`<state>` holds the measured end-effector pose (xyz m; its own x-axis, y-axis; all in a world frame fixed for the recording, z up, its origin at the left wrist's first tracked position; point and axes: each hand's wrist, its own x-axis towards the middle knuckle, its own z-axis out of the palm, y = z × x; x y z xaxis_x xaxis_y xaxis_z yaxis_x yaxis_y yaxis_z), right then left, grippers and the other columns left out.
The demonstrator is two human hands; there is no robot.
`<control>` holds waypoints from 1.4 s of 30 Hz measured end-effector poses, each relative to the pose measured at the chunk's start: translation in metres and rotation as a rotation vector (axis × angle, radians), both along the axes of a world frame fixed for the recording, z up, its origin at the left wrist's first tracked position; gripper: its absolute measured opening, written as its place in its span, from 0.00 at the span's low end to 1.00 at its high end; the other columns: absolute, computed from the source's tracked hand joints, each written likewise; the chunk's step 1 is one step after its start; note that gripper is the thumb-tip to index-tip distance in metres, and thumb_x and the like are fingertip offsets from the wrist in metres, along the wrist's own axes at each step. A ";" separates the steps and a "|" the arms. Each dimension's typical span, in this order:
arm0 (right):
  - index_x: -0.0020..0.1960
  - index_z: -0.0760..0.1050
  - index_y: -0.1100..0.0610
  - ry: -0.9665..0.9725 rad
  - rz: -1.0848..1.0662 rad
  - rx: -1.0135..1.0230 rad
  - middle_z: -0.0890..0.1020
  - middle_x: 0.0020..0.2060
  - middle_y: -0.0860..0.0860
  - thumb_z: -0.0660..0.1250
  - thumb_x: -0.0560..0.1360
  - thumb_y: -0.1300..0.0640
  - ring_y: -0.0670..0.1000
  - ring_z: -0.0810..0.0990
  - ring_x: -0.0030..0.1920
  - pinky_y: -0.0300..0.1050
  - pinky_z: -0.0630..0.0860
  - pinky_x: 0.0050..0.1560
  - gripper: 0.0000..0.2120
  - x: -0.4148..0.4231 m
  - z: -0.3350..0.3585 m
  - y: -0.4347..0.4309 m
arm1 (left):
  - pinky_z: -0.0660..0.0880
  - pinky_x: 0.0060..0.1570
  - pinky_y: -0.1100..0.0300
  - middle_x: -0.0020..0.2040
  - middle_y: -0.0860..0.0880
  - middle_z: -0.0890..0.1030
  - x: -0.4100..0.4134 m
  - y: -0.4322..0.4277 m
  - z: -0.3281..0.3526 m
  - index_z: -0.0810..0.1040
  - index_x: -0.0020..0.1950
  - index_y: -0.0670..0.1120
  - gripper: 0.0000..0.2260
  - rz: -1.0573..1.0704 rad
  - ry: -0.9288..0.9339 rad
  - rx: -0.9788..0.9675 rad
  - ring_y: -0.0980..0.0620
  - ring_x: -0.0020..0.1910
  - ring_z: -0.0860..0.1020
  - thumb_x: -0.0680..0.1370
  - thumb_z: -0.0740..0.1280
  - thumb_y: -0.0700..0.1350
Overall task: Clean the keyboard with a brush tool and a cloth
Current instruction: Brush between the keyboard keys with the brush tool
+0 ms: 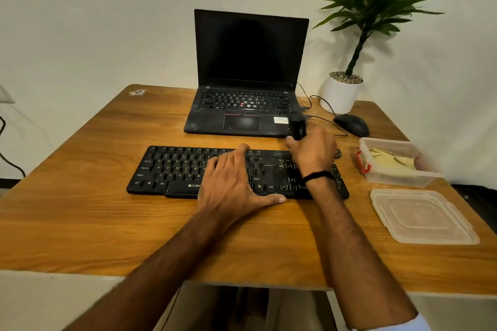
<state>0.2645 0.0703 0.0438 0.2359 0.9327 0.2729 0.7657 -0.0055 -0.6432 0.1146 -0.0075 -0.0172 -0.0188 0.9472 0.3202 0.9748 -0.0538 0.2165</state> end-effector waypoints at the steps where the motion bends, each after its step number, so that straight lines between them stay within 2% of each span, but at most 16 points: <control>1: 0.57 0.80 0.54 0.014 0.118 -0.019 0.84 0.50 0.52 0.74 0.73 0.50 0.50 0.82 0.50 0.39 0.76 0.43 0.14 -0.011 -0.003 -0.002 | 0.60 0.75 0.51 0.74 0.49 0.70 0.000 0.000 -0.001 0.53 0.79 0.48 0.59 -0.002 -0.003 -0.001 0.49 0.73 0.68 0.61 0.55 0.87; 3: 0.54 0.81 0.53 0.102 0.284 -0.075 0.85 0.45 0.49 0.75 0.71 0.49 0.48 0.83 0.46 0.40 0.80 0.43 0.14 -0.026 -0.008 -0.003 | 0.60 0.75 0.51 0.75 0.48 0.70 0.000 0.000 -0.001 0.53 0.80 0.47 0.60 -0.005 -0.008 -0.011 0.49 0.74 0.68 0.61 0.55 0.87; 4: 0.52 0.81 0.53 0.170 0.299 -0.098 0.84 0.43 0.49 0.76 0.71 0.49 0.48 0.83 0.44 0.41 0.80 0.41 0.13 -0.027 -0.007 -0.002 | 0.59 0.75 0.51 0.75 0.49 0.70 0.000 0.000 -0.001 0.53 0.80 0.47 0.60 -0.003 -0.008 -0.014 0.49 0.74 0.68 0.61 0.55 0.87; 7: 0.52 0.81 0.56 0.187 0.062 -0.079 0.83 0.42 0.50 0.75 0.72 0.50 0.49 0.82 0.45 0.34 0.70 0.31 0.12 -0.004 -0.002 0.007 | 0.60 0.76 0.51 0.74 0.49 0.70 0.000 0.000 0.000 0.53 0.80 0.47 0.61 0.005 -0.004 -0.008 0.49 0.73 0.68 0.60 0.55 0.88; 9: 0.54 0.81 0.58 0.093 -0.125 -0.008 0.84 0.47 0.53 0.74 0.73 0.52 0.52 0.82 0.50 0.35 0.69 0.35 0.13 0.013 0.000 0.009 | 0.61 0.75 0.51 0.73 0.48 0.71 0.000 0.000 0.000 0.54 0.80 0.47 0.61 0.004 -0.001 -0.004 0.49 0.72 0.69 0.60 0.56 0.88; 10: 0.54 0.81 0.58 0.074 -0.134 0.019 0.84 0.48 0.54 0.74 0.73 0.52 0.52 0.82 0.50 0.36 0.69 0.37 0.13 0.015 -0.001 0.008 | 0.61 0.75 0.51 0.73 0.48 0.72 0.000 0.000 0.000 0.54 0.79 0.48 0.60 0.003 0.000 -0.002 0.49 0.72 0.69 0.60 0.56 0.88; 13: 0.53 0.81 0.55 0.133 0.168 -0.047 0.83 0.42 0.49 0.76 0.71 0.50 0.47 0.81 0.42 0.35 0.72 0.32 0.14 -0.004 -0.005 0.002 | 0.61 0.76 0.51 0.73 0.48 0.71 0.001 -0.001 0.000 0.54 0.80 0.47 0.60 0.003 -0.003 -0.007 0.49 0.72 0.69 0.61 0.56 0.87; 15: 0.53 0.82 0.54 0.236 0.310 -0.097 0.83 0.40 0.46 0.77 0.70 0.50 0.44 0.82 0.39 0.35 0.78 0.35 0.14 -0.015 -0.007 0.002 | 0.61 0.76 0.51 0.74 0.48 0.71 0.001 -0.001 0.000 0.54 0.80 0.47 0.61 0.006 -0.007 -0.016 0.49 0.73 0.69 0.61 0.56 0.87; 18: 0.52 0.81 0.55 0.189 0.149 -0.020 0.83 0.39 0.46 0.75 0.72 0.51 0.41 0.77 0.35 0.30 0.68 0.27 0.12 -0.006 -0.006 0.011 | 0.61 0.76 0.51 0.74 0.49 0.71 0.000 0.000 0.000 0.54 0.80 0.47 0.61 0.007 0.003 -0.014 0.49 0.73 0.69 0.60 0.55 0.88; 20: 0.52 0.82 0.56 0.172 0.001 0.036 0.84 0.44 0.51 0.75 0.72 0.51 0.45 0.79 0.40 0.33 0.67 0.30 0.13 0.013 -0.006 0.017 | 0.61 0.76 0.50 0.74 0.49 0.70 -0.001 0.001 0.000 0.53 0.80 0.48 0.62 0.007 0.006 -0.026 0.49 0.73 0.69 0.59 0.55 0.88; 22: 0.52 0.82 0.55 0.265 -0.008 0.051 0.84 0.44 0.48 0.77 0.70 0.51 0.46 0.80 0.43 0.34 0.69 0.35 0.13 0.031 -0.006 0.019 | 0.61 0.76 0.50 0.74 0.49 0.71 -0.003 0.002 0.000 0.54 0.80 0.49 0.61 0.002 -0.008 -0.037 0.49 0.72 0.70 0.59 0.56 0.88; 25: 0.51 0.81 0.53 0.450 0.136 0.006 0.82 0.43 0.45 0.78 0.69 0.53 0.43 0.81 0.43 0.35 0.77 0.43 0.13 0.042 -0.005 0.017 | 0.62 0.76 0.47 0.74 0.49 0.71 -0.007 0.005 -0.001 0.56 0.80 0.50 0.61 -0.012 0.011 -0.048 0.49 0.73 0.69 0.58 0.53 0.89; 29: 0.48 0.79 0.49 0.554 0.326 -0.036 0.83 0.42 0.42 0.78 0.69 0.56 0.36 0.82 0.41 0.32 0.78 0.39 0.11 0.038 -0.004 0.011 | 0.59 0.77 0.46 0.76 0.51 0.68 -0.018 0.009 0.000 0.60 0.80 0.51 0.61 -0.019 0.088 -0.071 0.50 0.75 0.66 0.58 0.49 0.90; 34: 0.49 0.79 0.50 0.543 0.459 -0.047 0.85 0.46 0.45 0.78 0.69 0.57 0.42 0.84 0.48 0.36 0.81 0.44 0.12 0.032 -0.007 0.011 | 0.56 0.78 0.47 0.78 0.51 0.66 -0.028 0.006 0.005 0.61 0.81 0.51 0.60 -0.020 0.100 -0.088 0.50 0.76 0.63 0.59 0.51 0.89; 39: 0.55 0.81 0.56 0.475 0.475 -0.100 0.86 0.49 0.49 0.79 0.67 0.53 0.46 0.85 0.50 0.49 0.83 0.50 0.19 0.028 -0.012 0.014 | 0.56 0.79 0.46 0.78 0.51 0.66 -0.028 0.006 0.005 0.60 0.81 0.51 0.60 -0.019 0.072 -0.093 0.50 0.76 0.64 0.59 0.52 0.89; 42: 0.55 0.79 0.53 0.405 0.525 -0.137 0.85 0.50 0.49 0.80 0.67 0.54 0.46 0.84 0.50 0.50 0.83 0.52 0.19 0.017 -0.010 0.006 | 0.57 0.78 0.46 0.76 0.50 0.69 -0.028 0.005 0.004 0.59 0.80 0.50 0.60 -0.029 0.009 -0.073 0.50 0.75 0.66 0.59 0.56 0.88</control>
